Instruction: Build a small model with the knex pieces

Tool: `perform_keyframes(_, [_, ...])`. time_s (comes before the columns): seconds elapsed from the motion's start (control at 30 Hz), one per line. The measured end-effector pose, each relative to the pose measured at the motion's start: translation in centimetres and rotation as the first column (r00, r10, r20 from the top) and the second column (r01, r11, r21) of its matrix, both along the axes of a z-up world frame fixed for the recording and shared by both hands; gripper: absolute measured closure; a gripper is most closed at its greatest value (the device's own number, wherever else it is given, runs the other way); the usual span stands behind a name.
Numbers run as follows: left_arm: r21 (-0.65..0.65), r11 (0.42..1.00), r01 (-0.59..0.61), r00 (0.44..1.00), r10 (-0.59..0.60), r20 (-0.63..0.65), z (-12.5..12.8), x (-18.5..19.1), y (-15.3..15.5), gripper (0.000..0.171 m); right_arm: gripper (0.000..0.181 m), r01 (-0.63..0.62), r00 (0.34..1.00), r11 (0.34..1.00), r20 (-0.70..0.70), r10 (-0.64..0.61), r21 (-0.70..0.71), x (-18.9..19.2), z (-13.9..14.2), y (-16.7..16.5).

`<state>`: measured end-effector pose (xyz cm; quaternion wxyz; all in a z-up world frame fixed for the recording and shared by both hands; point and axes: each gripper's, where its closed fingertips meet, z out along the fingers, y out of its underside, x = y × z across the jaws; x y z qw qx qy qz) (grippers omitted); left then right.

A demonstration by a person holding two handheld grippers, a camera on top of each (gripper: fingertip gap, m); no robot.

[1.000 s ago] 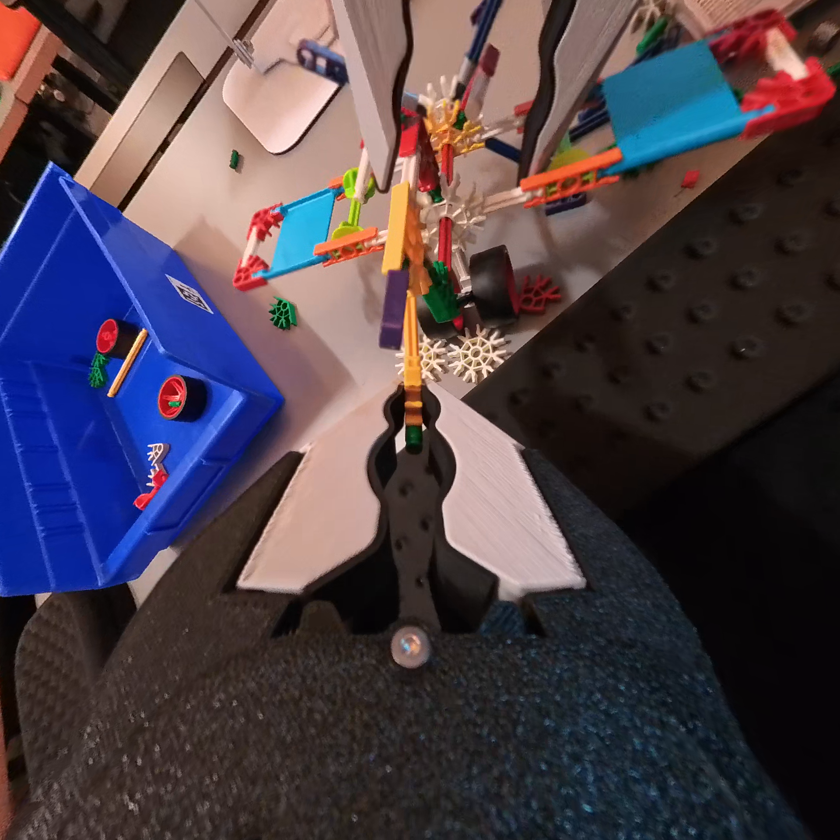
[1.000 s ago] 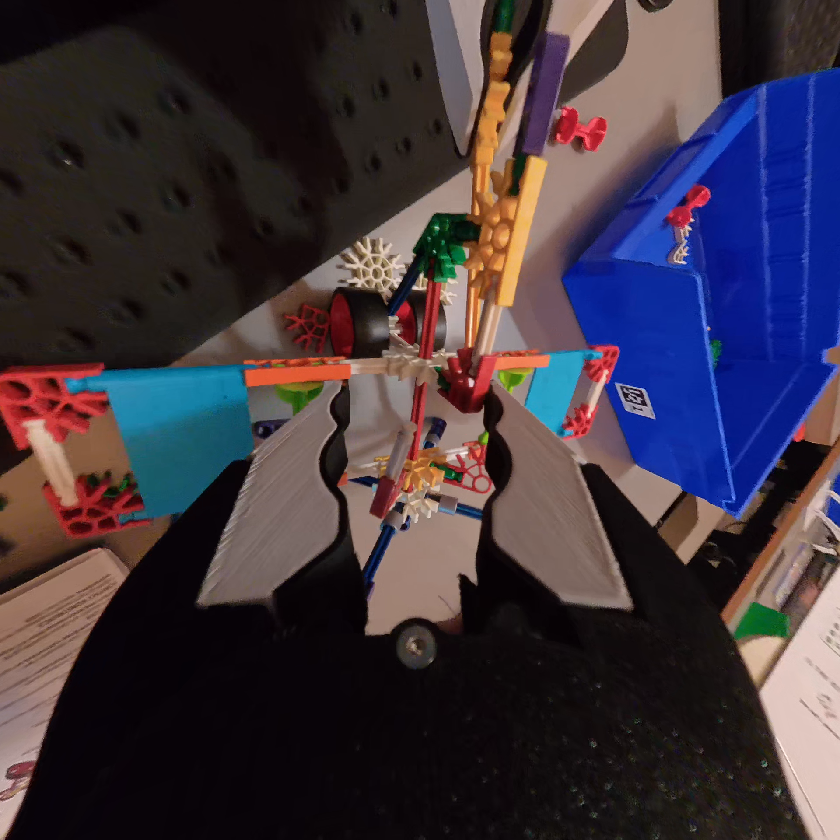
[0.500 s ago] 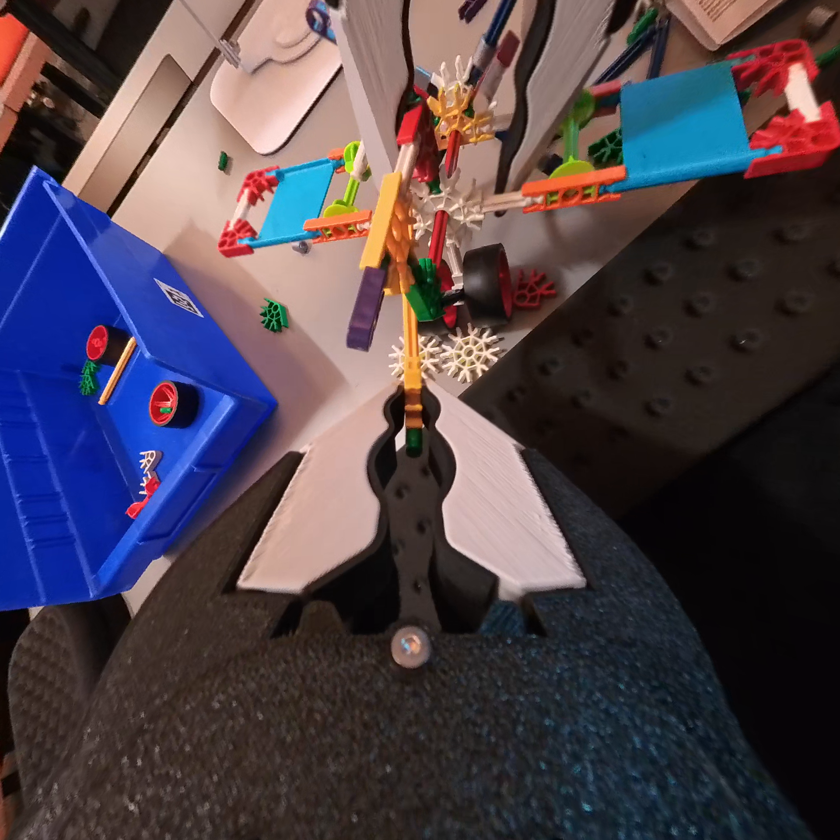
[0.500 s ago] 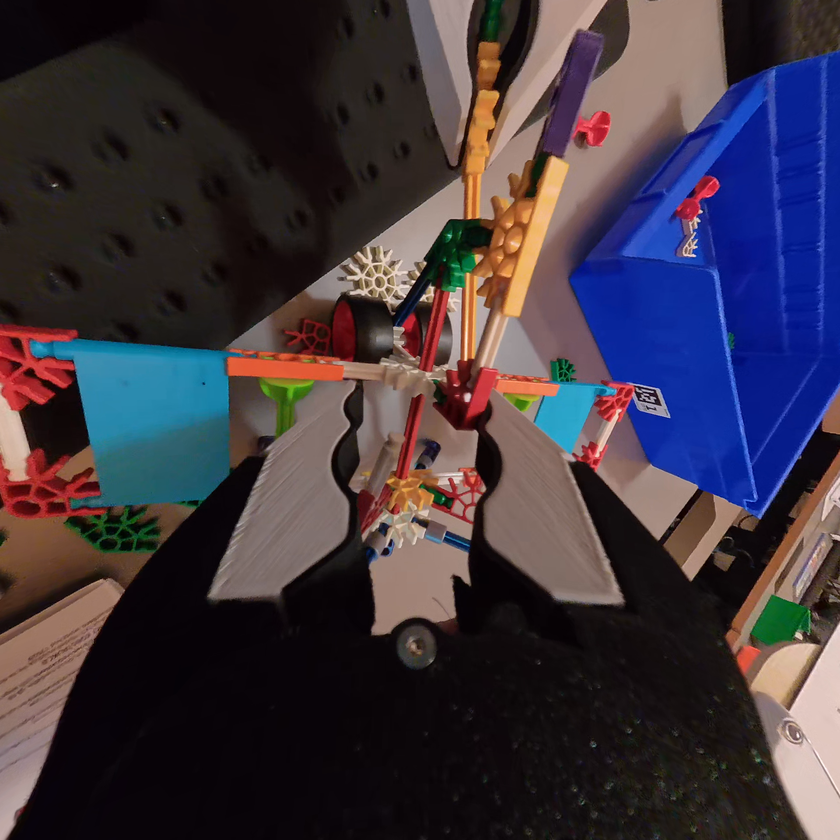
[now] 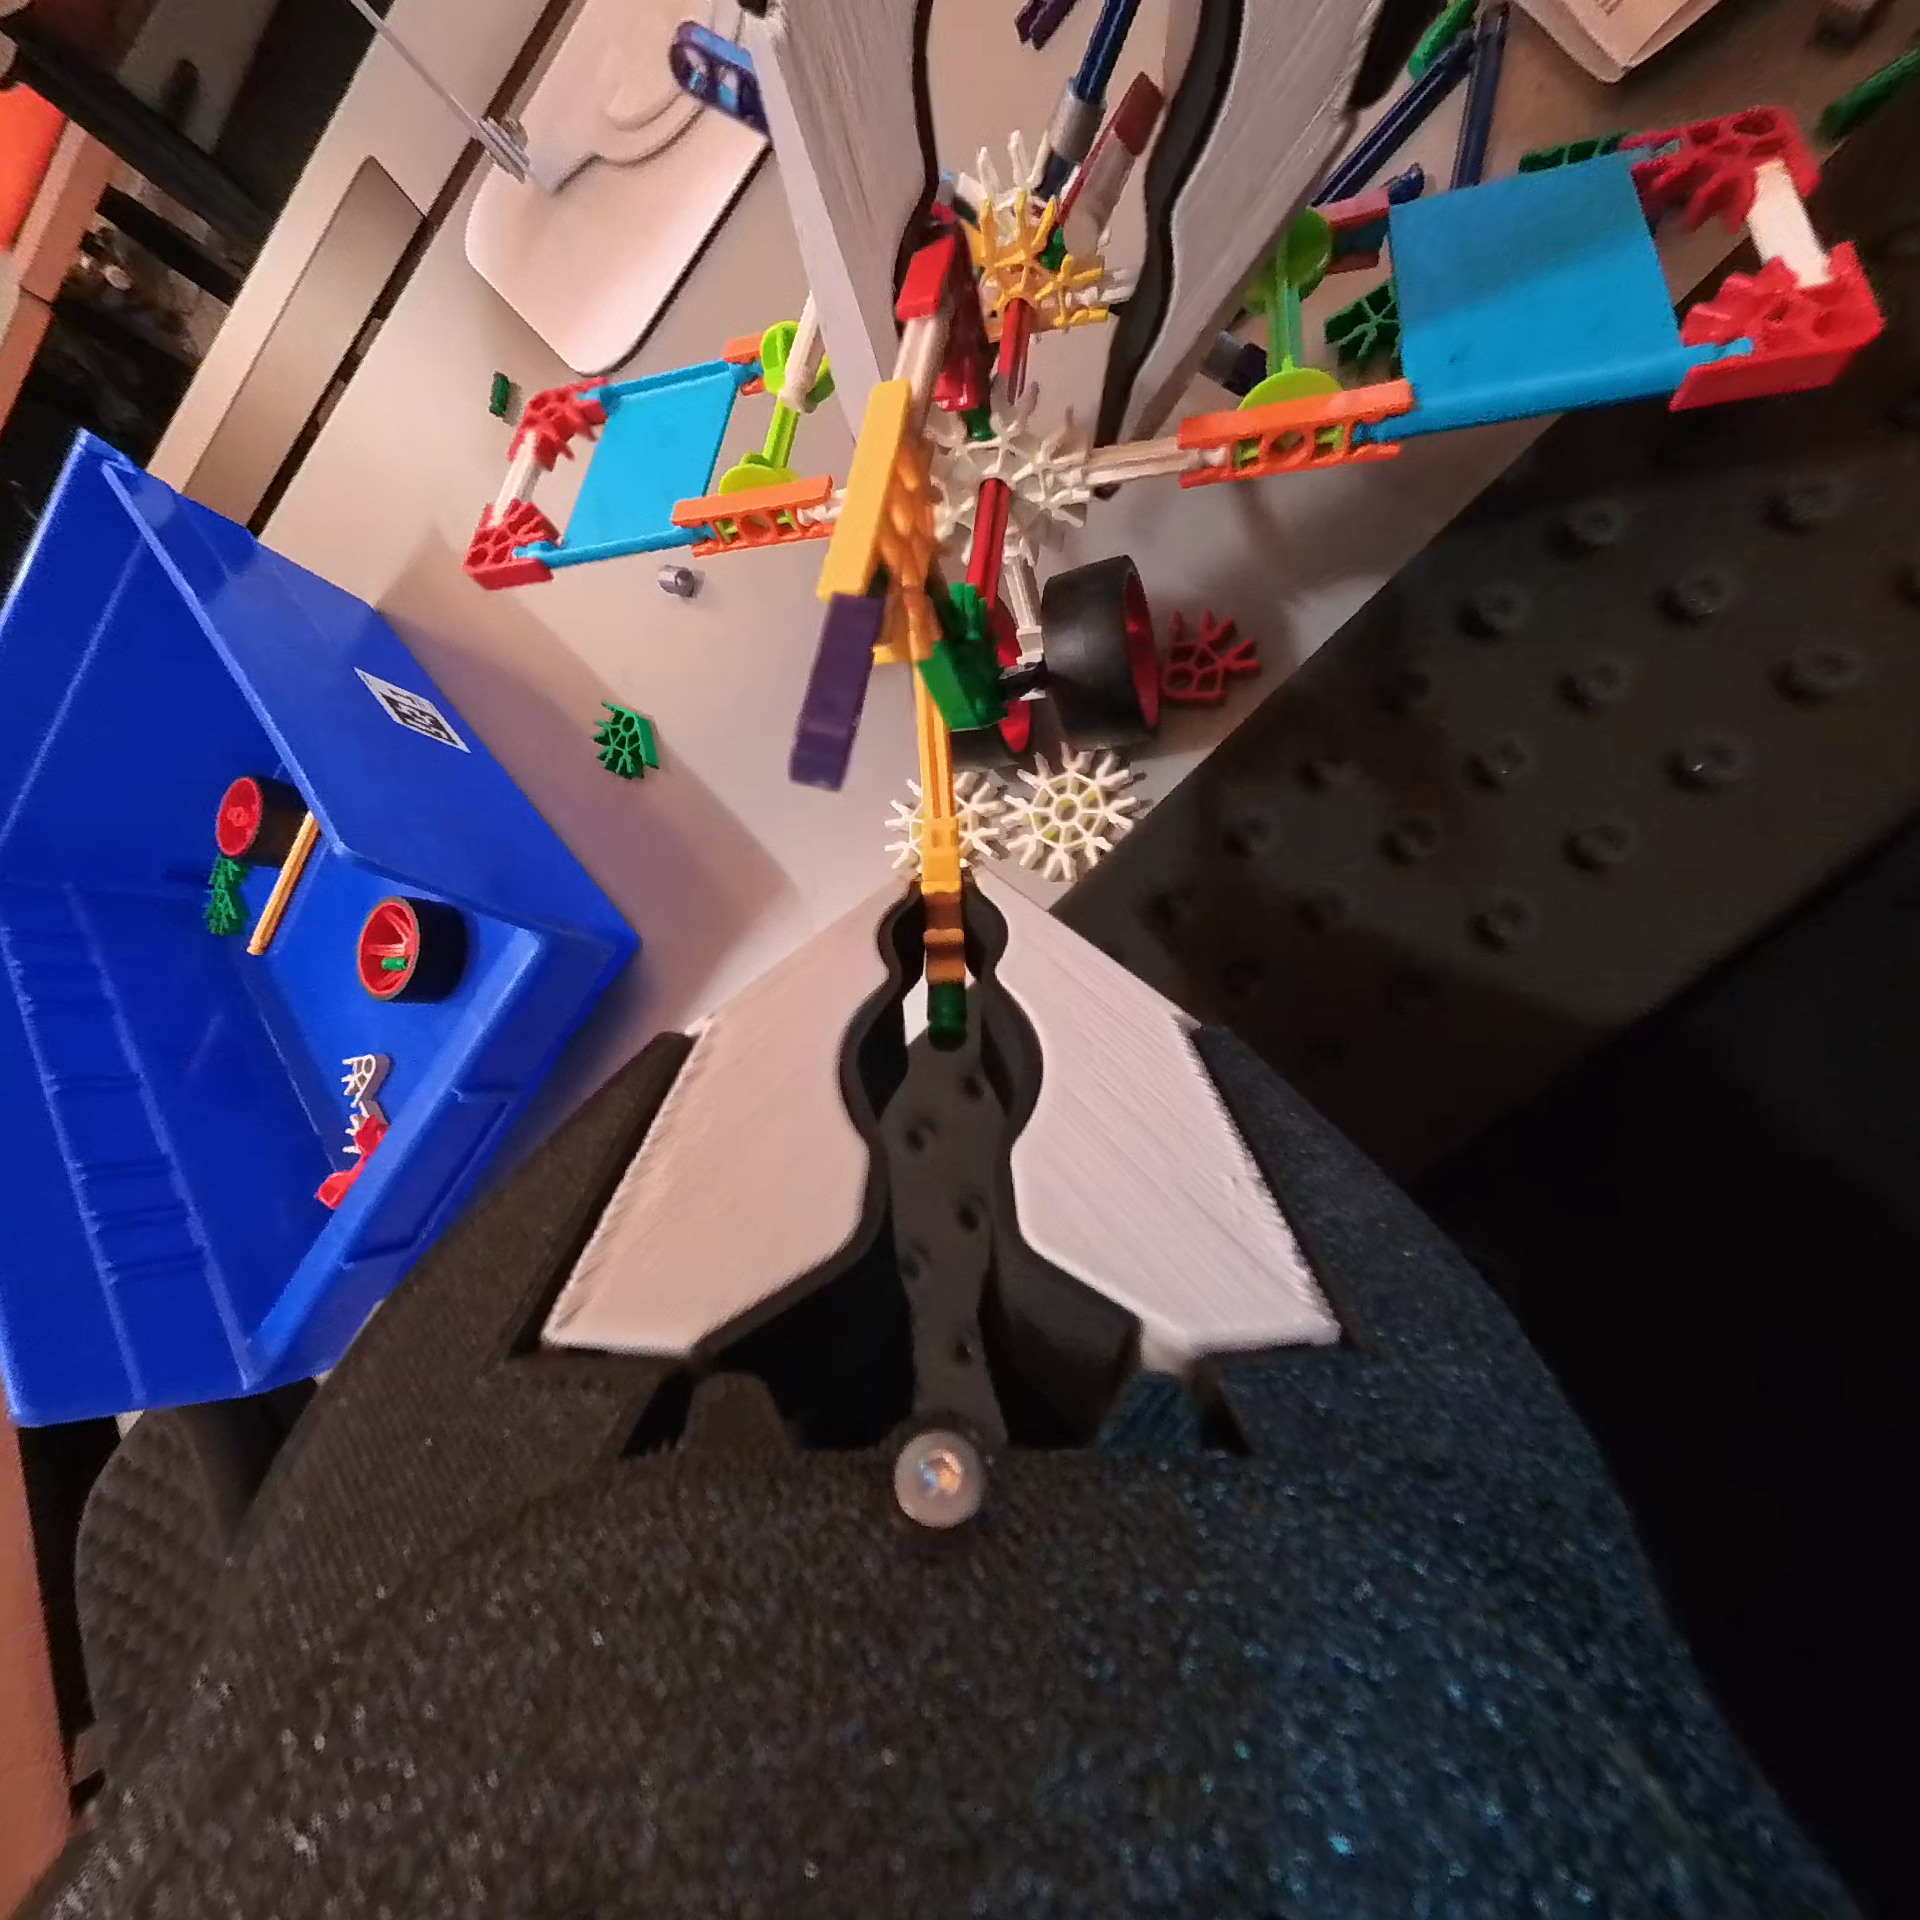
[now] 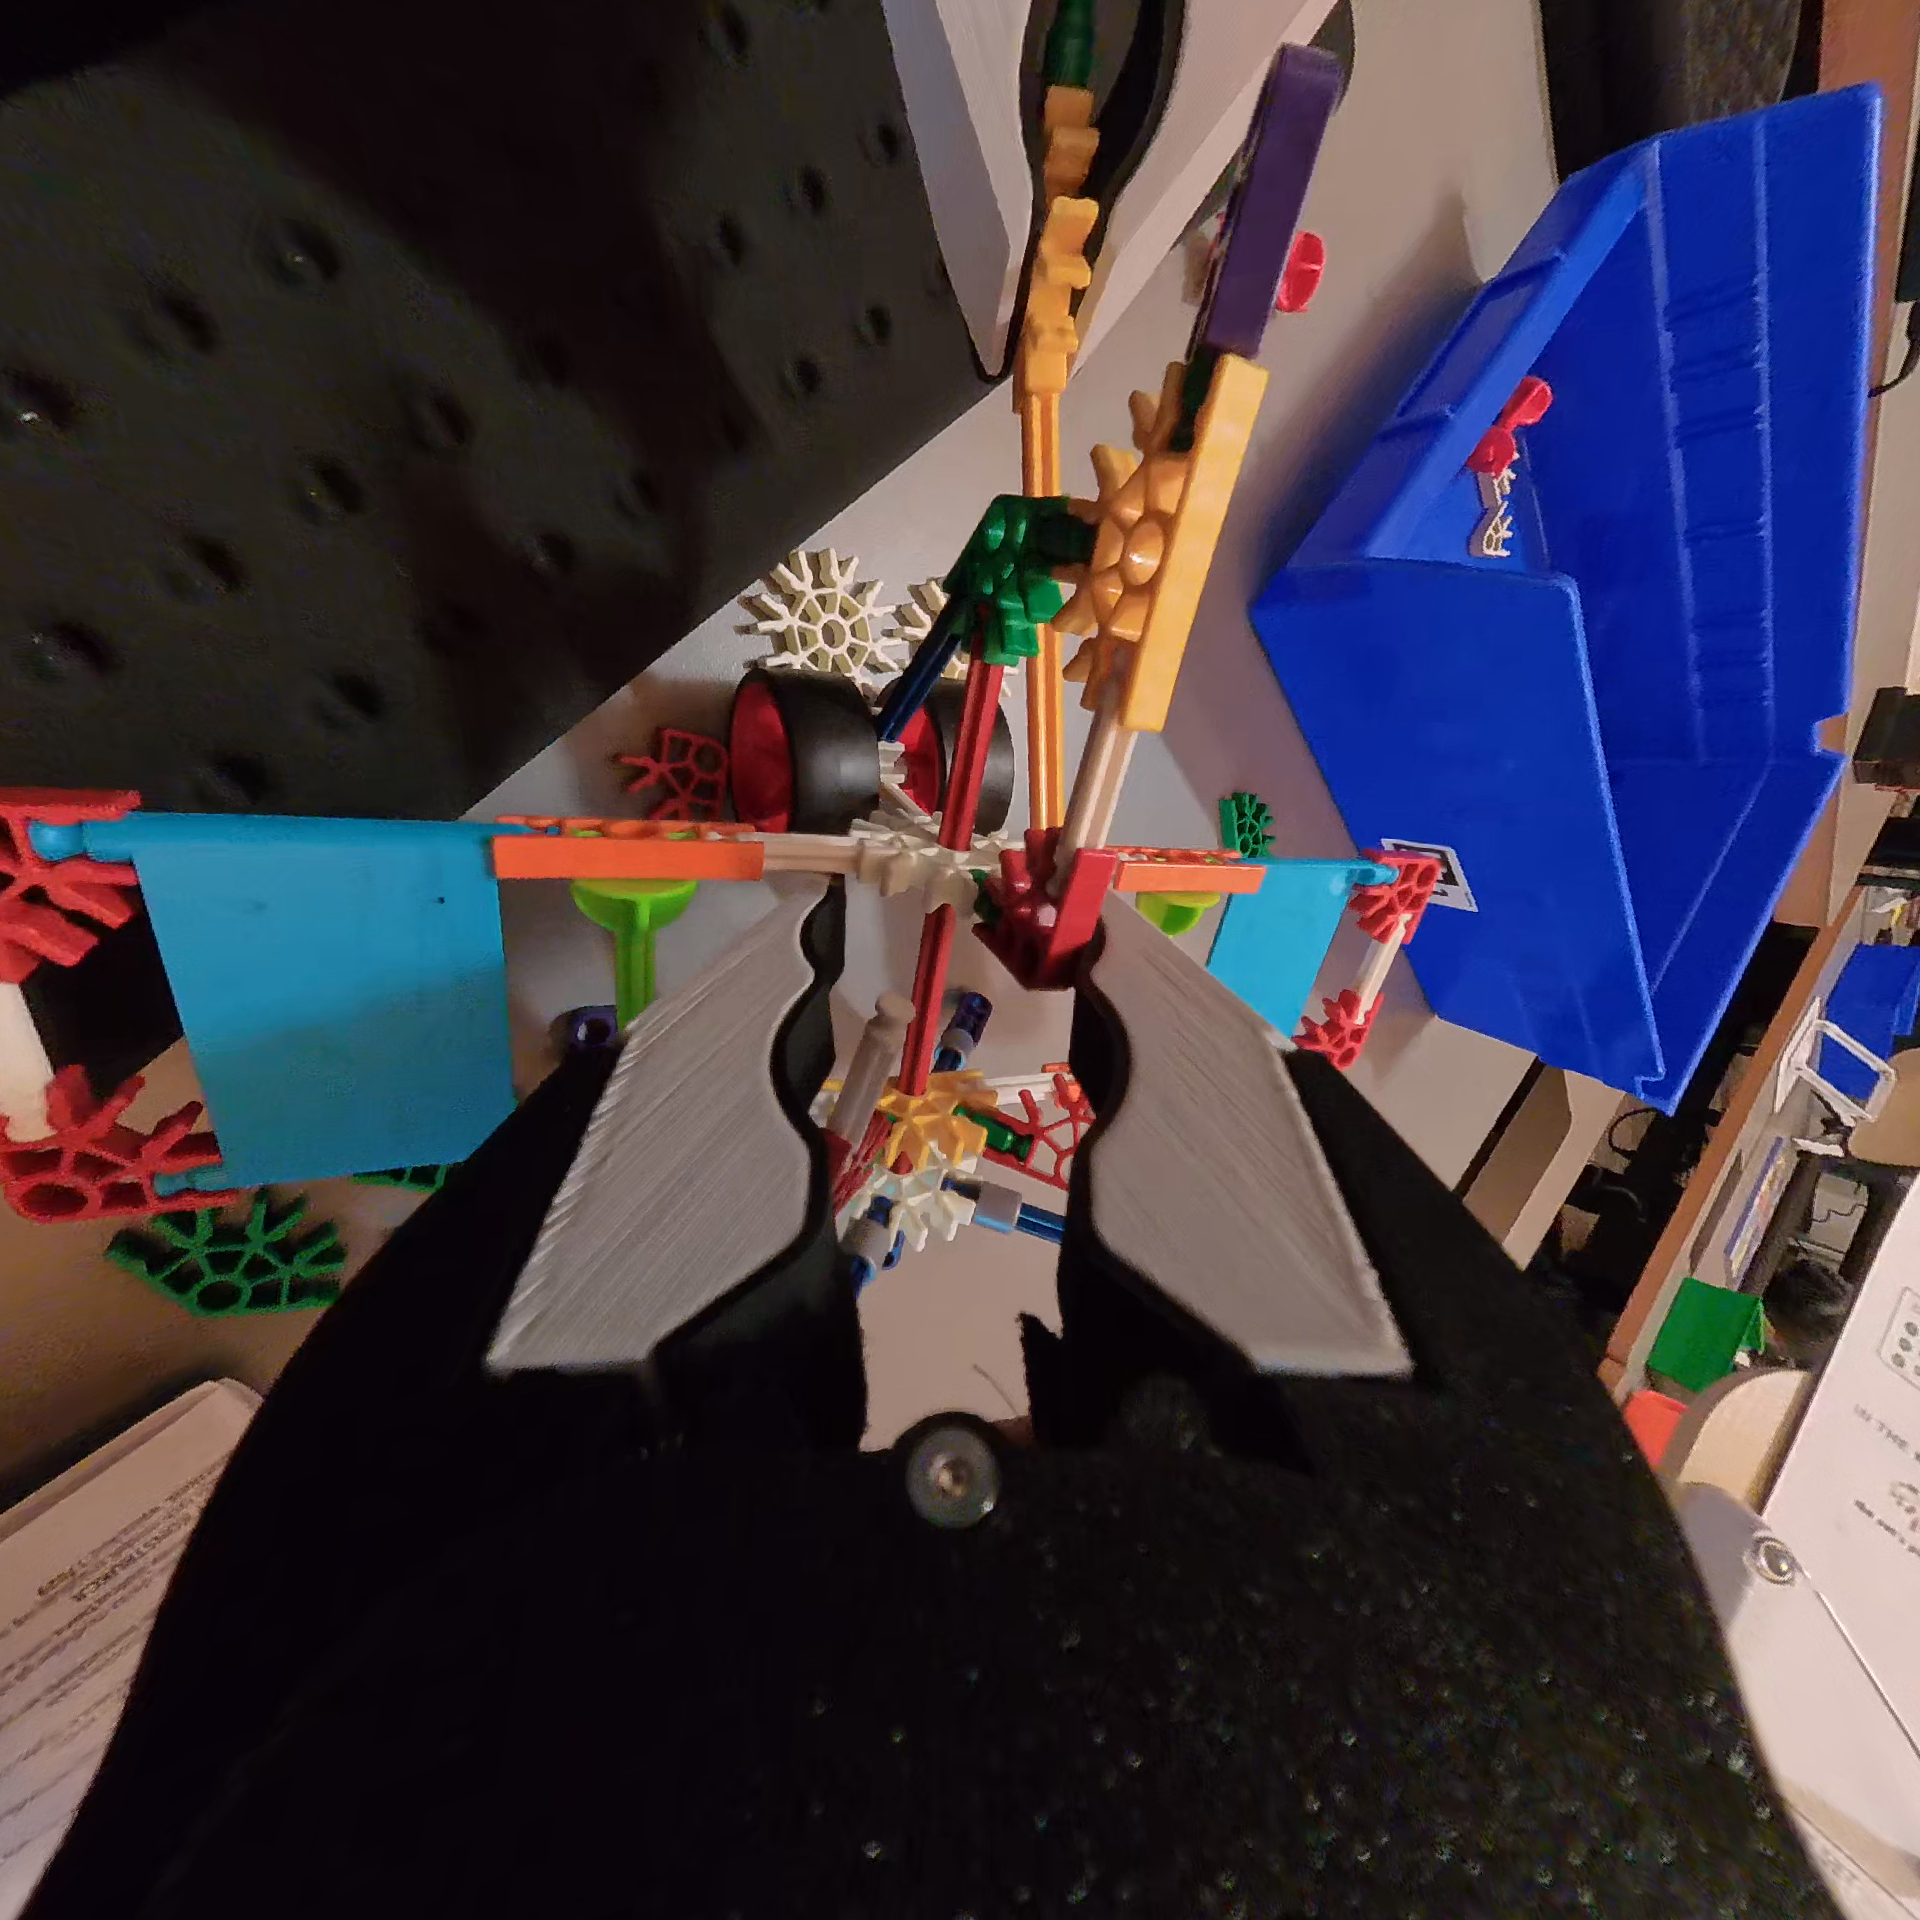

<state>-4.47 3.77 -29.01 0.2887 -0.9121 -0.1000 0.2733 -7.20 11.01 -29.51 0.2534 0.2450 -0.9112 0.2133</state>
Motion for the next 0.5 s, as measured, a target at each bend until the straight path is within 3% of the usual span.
perform_keyframes(0.13, [-0.011,1.0,0.006,1.0,-0.006,0.001,-0.11,-0.35,-0.03,0.167,0.135,0.017,1.0,1.0,-0.007,-0.017,-0.016,-0.32,-0.26,-0.16])
perform_keyframes(0.33, [-0.025,0.999,0.032,0.999,-0.032,-0.003,0.17,-0.54,0.14,0.166,0.149,0.023,0.999,0.999,-0.042,-0.024,-0.032,-0.91,0.1,-0.07])
perform_keyframes(0.5, [-0.015,0.999,0.037,0.999,-0.037,0.003,0.22,-0.52,0.14,0.166,0.148,0.03,0.998,0.999,-0.046,-0.032,-0.039,-1.01,0.08,-0.08])
